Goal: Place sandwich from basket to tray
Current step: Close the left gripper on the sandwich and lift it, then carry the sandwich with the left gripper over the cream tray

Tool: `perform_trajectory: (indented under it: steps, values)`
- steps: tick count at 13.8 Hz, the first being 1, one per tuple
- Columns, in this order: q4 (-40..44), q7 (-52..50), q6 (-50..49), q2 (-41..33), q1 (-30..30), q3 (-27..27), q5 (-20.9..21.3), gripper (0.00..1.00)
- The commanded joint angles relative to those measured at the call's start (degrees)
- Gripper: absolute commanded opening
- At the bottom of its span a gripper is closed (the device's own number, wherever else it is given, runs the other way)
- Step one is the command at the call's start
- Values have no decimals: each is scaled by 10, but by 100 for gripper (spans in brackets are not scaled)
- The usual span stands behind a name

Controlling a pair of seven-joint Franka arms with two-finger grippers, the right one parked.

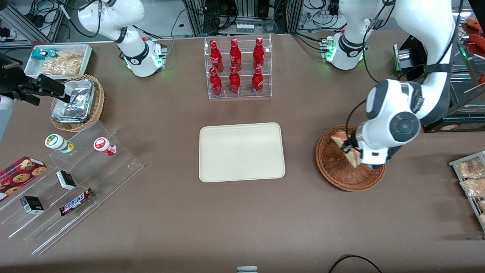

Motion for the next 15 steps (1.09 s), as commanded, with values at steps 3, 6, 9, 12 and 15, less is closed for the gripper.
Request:
perform_trajectory:
  steps: [3, 6, 9, 12, 15]
  values:
    - [63, 72, -10, 51, -1, -92, 9, 9]
    - [118, 65, 2, 108, -32, -130, 33, 10]
    - [169, 23, 50, 167, -86, -129, 35, 10]
    - [211, -14, 87, 211, -132, -127, 47, 10]
    - [253, -106, 88, 250, -182, -128, 133, 9]
